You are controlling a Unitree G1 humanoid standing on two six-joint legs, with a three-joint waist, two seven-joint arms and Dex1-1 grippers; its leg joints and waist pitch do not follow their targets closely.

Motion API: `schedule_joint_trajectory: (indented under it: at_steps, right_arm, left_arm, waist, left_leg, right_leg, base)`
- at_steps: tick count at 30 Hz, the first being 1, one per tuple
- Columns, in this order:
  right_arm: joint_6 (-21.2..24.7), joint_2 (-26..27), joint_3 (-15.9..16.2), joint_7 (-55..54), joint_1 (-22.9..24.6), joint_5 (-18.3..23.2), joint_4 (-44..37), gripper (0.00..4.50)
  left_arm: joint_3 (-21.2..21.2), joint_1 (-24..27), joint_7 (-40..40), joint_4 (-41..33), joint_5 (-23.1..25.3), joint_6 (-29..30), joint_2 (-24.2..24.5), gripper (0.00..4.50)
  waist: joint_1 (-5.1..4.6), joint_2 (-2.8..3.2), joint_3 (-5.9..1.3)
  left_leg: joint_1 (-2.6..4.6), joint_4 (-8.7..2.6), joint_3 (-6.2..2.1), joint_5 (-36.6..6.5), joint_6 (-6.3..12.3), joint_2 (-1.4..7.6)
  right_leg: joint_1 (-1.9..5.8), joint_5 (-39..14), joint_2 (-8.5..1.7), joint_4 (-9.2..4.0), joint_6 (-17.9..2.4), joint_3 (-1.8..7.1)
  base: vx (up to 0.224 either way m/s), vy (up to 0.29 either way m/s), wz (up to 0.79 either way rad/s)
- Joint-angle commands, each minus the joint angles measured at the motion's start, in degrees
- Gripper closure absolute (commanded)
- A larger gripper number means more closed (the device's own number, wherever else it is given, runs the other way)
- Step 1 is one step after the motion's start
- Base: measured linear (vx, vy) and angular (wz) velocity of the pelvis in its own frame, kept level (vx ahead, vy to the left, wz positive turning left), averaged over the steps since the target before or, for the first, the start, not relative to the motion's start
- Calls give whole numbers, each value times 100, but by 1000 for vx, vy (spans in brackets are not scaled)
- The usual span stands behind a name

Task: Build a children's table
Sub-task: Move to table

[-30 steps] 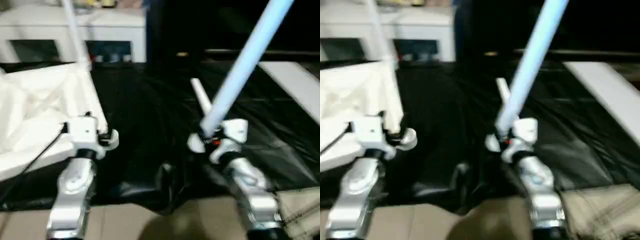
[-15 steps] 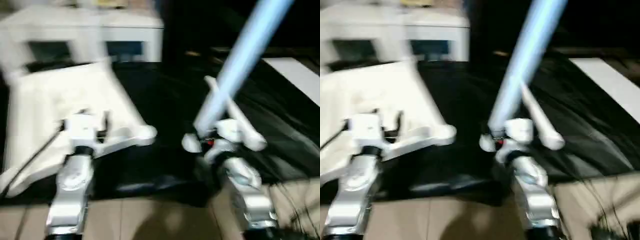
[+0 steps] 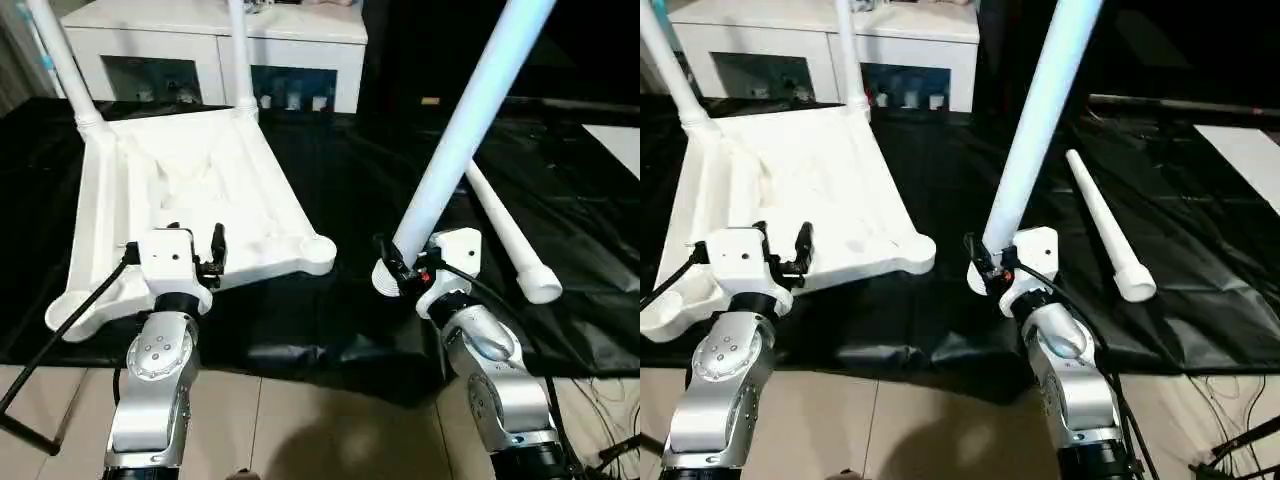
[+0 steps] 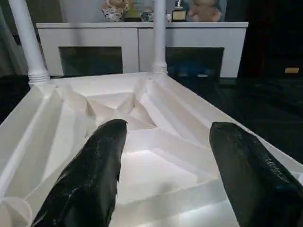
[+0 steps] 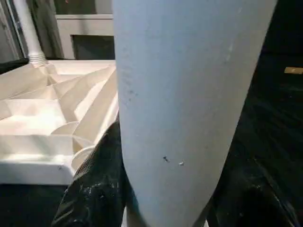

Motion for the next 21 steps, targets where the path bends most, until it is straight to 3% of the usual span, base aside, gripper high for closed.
schedule_joint_trajectory:
  at_steps: [1, 2, 4, 5, 7, 9, 10, 11, 12, 13, 15, 16, 17, 18, 19, 20, 21]
  right_arm:
    - [-13, -53, -58, 7, -58, -47, 20, 266]
    - [-19, -63, -54, -6, -58, -63, 28, 266]
    - [-29, -69, -58, -41, -57, -83, 46, 266]
    - [-29, -69, -58, -41, -57, -83, 46, 266]
    - [-33, -73, -70, -58, -61, -80, 62, 266]
    - [-36, -79, -72, -61, -62, -85, 70, 266]
    - [-36, -81, -72, -63, -64, -88, 72, 266]
    - [-39, -86, -71, -66, -64, -93, 75, 266]
    - [-41, -89, -70, -68, -65, -96, 78, 266]
    - [-48, -95, -69, -73, -65, -108, 83, 266]
    - [-59, -100, -73, -75, -59, -114, 87, 266]
    - [-62, -101, -76, -77, -60, -115, 90, 266]
    - [-65, -102, -78, -78, -61, -114, 94, 266]
    - [-71, -107, -82, -78, -62, -113, 101, 266]
    - [-76, -112, -87, -83, -63, -116, 108, 266]
    - [-76, -112, -87, -83, -63, -116, 108, 266]
    - [-77, -115, -92, -84, -63, -114, 107, 266]
  left_arm:
    - [-83, -12, -45, -68, -6, 21, -4, 130]
    - [-97, -3, -48, -74, 2, 26, -4, 130]
    - [-107, 13, -76, -76, 20, 24, -12, 130]
    - [-107, 13, -76, -76, 20, 24, -12, 130]
    - [-108, 12, -88, -72, 27, 29, -6, 130]
    - [-112, 8, -90, -68, 24, 27, -1, 130]
    - [-114, 5, -88, -67, 21, 28, 3, 130]
    - [-120, 0, -89, -60, 20, 26, 4, 130]
    - [-124, -3, -89, -55, 20, 24, 5, 130]
    - [-136, -7, -92, -44, 28, 20, -2, 130]
    - [-154, -2, -95, -40, 38, 13, -20, 130]
    - [-163, -3, -98, -36, 42, 9, -26, 130]
    - [-169, -4, -100, -34, 45, 6, -30, 130]
    - [-178, -8, -104, -25, 48, 4, -35, 130]
    - [-183, -16, -108, -10, 47, 2, -37, 130]
    - [-183, -16, -108, -10, 47, 2, -37, 130]
    - [-183, -21, -108, -3, 44, 2, -37, 130]
  waist:
    - [-29, 55, -221]
    - [-17, 64, -224]
    - [-22, 65, -306]
    - [-22, 58, -325]
    - [-21, 67, -373]
    - [-17, 70, -401]
    - [-22, 58, -440]
    - [-25, 56, -446]
    - [-43, 57, -459]
    - [-82, 64, -455]
    - [-161, 69, -455]
    - [-208, 13, -426]
    - [-145, -39, -414]
    - [93, -106, -268]
    - [200, -127, -346]
    - [225, -53, -346]
    - [172, 120, -396]
  left_leg:
    - [223, -544, -93, -3169, 69, 330]
    - [222, -559, -79, -3018, 122, 331]
    - [269, -576, -32, -2294, 417, 319]
    - [231, -562, -24, -2058, 504, 303]
    - [259, -480, -8, -1285, 851, 262]
    - [267, -431, -9, -911, 1045, 230]
    - [271, -328, -40, -266, 1419, 177]
    - [289, -292, -53, -56, 1544, 163]
    - [351, -232, -113, 330, 1834, 172]
    - [467, -177, -204, 673, 2164, 234]
    - [692, -121, -374, 1022, 2561, 386]
    - [775, -39, -463, 1178, 2913, 480]
    - [538, 49, -318, 1155, 2813, 300]
    - [-234, 351, 61, 274, 2093, -279]
    - [-490, 493, -63, -181, 1382, -156]
    - [-458, 372, -111, -147, 1110, -70]
    - [-117, 80, -176, 173, 808, 83]
  right_leg:
    - [171, -2402, -388, -705, -605, 195]
    - [219, -2264, -389, -716, -634, 194]
    - [352, -1247, -335, -671, -822, 166]
    - [406, -977, -326, -650, -845, 162]
    - [468, -65, -280, -549, -922, 136]
    - [520, 327, -251, -508, -917, 111]
    - [567, 947, -183, -396, -794, 90]
    - [560, 1118, -158, -359, -733, 82]
    - [520, 1342, -102, -267, -600, 53]
    - [395, 1361, -83, -148, -480, 29]
    - [137, 1068, -104, 14, -390, 6]
    - [-14, 673, -251, 82, -365, 97]
    - [222, 945, -275, -10, -338, 189]
    - [825, 1432, -443, -427, -255, 603]
    - [1128, 1866, -591, -465, -256, 806]
    - [1097, 2082, -475, -422, -175, 704]
    - [913, 2439, -13, -141, 208, 343]
  base:
    - [105, 38, -6]
    - [105, 38, -6]
    - [116, 31, -1]
    - [112, 29, -1]
    - [131, 15, 2]
    - [137, 8, 2]
    - [138, -2, 4]
    - [138, -2, 4]
    - [132, -6, 5]
    - [119, -16, 7]
    - [107, -26, 6]
    - [80, -61, -1]
    - [80, -61, -1]
    - [70, -43, 10]
    - [66, -14, 23]
    - [66, -14, 23]
    - [83, -3, 18]
